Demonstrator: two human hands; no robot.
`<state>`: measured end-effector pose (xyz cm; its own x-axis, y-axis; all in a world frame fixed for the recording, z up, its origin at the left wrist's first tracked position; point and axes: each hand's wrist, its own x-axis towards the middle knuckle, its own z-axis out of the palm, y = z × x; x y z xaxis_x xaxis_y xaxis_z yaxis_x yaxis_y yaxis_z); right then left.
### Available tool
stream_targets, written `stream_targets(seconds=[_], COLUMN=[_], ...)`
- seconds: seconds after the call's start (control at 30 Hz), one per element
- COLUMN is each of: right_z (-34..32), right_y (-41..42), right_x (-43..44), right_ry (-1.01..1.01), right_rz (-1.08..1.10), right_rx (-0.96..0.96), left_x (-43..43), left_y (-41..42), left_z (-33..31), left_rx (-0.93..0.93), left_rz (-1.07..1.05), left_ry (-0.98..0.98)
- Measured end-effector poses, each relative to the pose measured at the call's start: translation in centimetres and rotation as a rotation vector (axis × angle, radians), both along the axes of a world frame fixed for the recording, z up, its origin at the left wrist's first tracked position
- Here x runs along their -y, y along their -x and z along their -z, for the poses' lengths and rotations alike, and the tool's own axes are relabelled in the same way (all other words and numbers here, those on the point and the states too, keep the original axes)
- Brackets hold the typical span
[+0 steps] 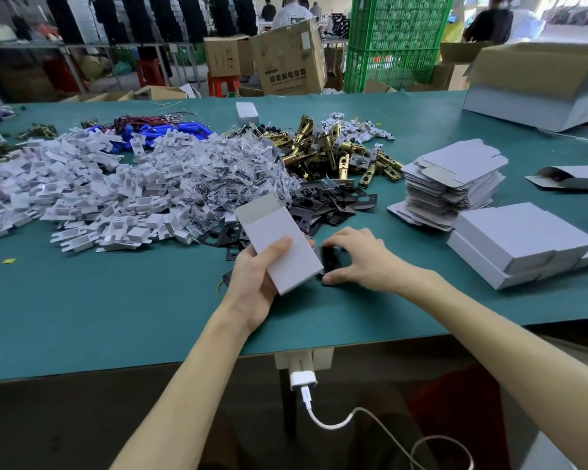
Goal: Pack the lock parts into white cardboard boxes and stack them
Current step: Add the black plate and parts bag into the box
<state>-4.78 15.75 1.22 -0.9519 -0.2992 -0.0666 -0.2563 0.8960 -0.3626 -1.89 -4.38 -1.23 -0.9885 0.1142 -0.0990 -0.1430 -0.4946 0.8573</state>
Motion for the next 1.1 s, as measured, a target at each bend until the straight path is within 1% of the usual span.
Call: stream_targets(seconds=[0.17,0.23,0.33,0.4,0.47,0.5,0.57,0.7,0.77,0.87,0.9,0.97,1.03,1.1], right_z=[-0.6,-0.5,-0.4,-0.7,-1.3,-1.6,-2.4,-5.0,-6.6,-8.5,-8.9,-9.6,-10.0,-10.3], right_y=[0.1,0.0,0.1,0.3,0.5,0.5,0.4,0.5,0.7,0.6,0.6,0.6,0.8,0.9], right_x=[0.1,0.0,-0.4,-0.8,-1.1,-1.2,-1.4,-1.6,-1.5,-0.5,-0.1,1.0,2.2,3.4], right_ry=[0.056,0.119,0.227,0.266,0.336,0.384,0.523,0.931,1.056,1.214,1.230,1.160,0.993,0.762], right_rz=[0.025,0.034,0.107,0.168,0.178,0.175,0.186,0.264,0.294,0.240,0.213,0.156,0.094,0.025], right_rx=[-0.003,-0.033,-0.108,-0.059,0.063,0.109,0.134,0.185,0.218,0.245,0.223,0.129,0.029,-0.071], left_x=[-0.1,-0.1,-0.2,-0.2,-0.2,-0.2,-0.3,-0.2,-0.2,-0.2,-0.2,-0.2,-0.2,-0.1], left_y=[-0.2,-0.3,-0.3,-0.2,-0.1,-0.1,-0.1,-0.3,-0.4,-0.4,-0.4,-0.4,-0.5,-0.5], left_z=[-0.1,0.0,0.1,0.3,0.5,0.5,0.5,0.4,0.4,0.4,0.4,0.3,0.3,0.4], left_rx=[0.009,0.011,0.001,-0.007,-0.002,0.003,0.006,0.003,-0.007,-0.023,-0.025,-0.029,-0.035,-0.038], left_rz=[0.001,0.011,0.044,0.052,0.045,0.038,0.034,0.050,0.070,0.091,0.090,0.090,0.098,0.103], left_ry=[0.051,0.075,0.109,0.127,0.133,0.138,0.146,0.158,0.168,0.183,0.186,0.196,0.212,0.218])
